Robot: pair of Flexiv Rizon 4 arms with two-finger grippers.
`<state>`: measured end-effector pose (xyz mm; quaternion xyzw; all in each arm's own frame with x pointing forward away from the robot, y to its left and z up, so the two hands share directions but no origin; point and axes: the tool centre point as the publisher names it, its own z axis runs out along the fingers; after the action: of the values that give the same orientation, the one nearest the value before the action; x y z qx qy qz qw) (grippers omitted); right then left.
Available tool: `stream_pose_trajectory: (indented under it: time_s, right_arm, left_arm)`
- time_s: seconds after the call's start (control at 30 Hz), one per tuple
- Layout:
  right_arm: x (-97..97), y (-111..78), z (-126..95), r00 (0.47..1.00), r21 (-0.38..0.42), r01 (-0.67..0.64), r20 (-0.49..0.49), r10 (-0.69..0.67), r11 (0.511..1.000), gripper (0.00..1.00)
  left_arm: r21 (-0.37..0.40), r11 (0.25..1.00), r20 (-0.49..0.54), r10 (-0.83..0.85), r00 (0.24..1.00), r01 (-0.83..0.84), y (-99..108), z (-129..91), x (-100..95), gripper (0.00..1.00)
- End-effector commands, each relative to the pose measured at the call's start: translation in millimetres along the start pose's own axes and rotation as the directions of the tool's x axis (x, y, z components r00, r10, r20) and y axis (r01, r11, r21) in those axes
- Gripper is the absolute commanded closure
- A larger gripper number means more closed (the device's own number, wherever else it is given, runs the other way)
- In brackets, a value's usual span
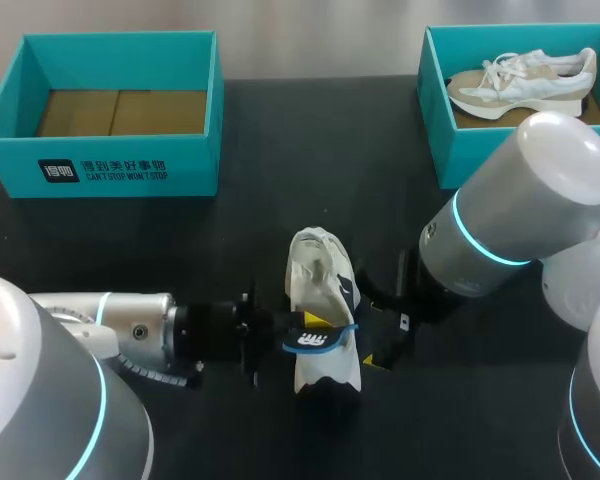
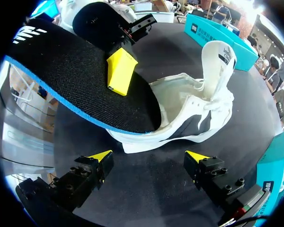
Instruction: Take the shoe out of the shoebox, open the shoe tongue, remove and reinsert the insole, then place the shoe into the shoebox
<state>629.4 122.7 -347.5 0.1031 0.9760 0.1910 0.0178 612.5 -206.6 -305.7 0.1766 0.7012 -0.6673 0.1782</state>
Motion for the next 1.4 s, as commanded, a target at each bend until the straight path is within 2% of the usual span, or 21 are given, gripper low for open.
stream_pose_trajectory:
  time_s: [0.03,0.83,1.4]
  right_arm:
    - [1.5,0.3,1,1.000,0.000,-0.001,0.003,0.001,1.000,0.00]
    - [1.5,0.3,1,1.000,0.000,-0.001,0.003,0.001,1.000,0.00]
    - [1.5,0.3,1,1.000,0.000,-0.001,0.003,0.001,1.000,0.00]
  left_arm:
    - [-0.008,1.000,0.003,0.001,1.000,-0.001,2,-1,0.4,1.00]
    - [-0.050,0.999,0.008,-0.019,1.000,0.020,20,-7,1.3,1.00]
    - [-0.052,0.998,0.010,-0.035,0.999,0.036,29,-9,-1.1,1.00]
